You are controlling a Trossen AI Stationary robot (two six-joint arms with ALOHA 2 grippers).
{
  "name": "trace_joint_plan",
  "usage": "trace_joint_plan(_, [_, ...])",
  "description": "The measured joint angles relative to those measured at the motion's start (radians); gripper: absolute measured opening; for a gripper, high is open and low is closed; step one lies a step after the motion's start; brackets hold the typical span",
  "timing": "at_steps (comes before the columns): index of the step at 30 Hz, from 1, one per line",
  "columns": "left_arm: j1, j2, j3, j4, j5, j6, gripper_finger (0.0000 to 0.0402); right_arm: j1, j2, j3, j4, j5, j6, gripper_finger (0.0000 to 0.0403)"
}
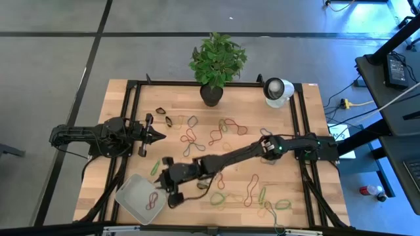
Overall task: Pick and place rubber bands into bin
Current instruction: Put the green rubber band into the gray bin
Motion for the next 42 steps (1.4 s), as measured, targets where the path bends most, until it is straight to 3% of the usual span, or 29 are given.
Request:
trace_joint_plan(5, [0.0,0.0,0.0,0.0,0.0,0.0,0.0004,-0.015,-0.013,-0.007,-0.054,-0.128,-0.006,0.0011])
trace_joint_plan(13, [0.0,0.0,0.0,0.0,0.0,0.0,0.0004,-0.03,-0.017,-0.017,-0.144,-0.126,-0.003,0.0004])
trace_joint_plan(16, [0.0,0.0,0.0,0.0,0.0,0.0,0.0004,-0.025,-0.05,-0.112,-0.129,-0.095,0.002,0.0005])
trace_joint_plan(19, [0.0,0.0,0.0,0.0,0.0,0.0,0.0004,-0.029,-0.144,-0.331,0.015,-0.06,0.032,0.0002])
trace_joint_plan(25, [0.0,0.0,0.0,0.0,0.0,0.0,0.0004,-0.04,-0.485,-1.0,0.569,0.085,0.14,0.0004])
trace_joint_plan(30, [0.0,0.0,0.0,0.0,0.0,0.0,0.0004,-0.035,-0.71,-1.427,0.817,0.211,0.221,0.0002])
trace_joint_plan(35, [0.0,0.0,0.0,0.0,0.0,0.0,0.0004,-0.031,-0.843,-1.688,0.902,0.272,0.296,0.0002])
trace_joint_plan(42, [0.0,0.0,0.0,0.001,0.0,0.0,0.0004,-0.02,-0.921,-1.885,0.95,0.306,0.346,0.0002])
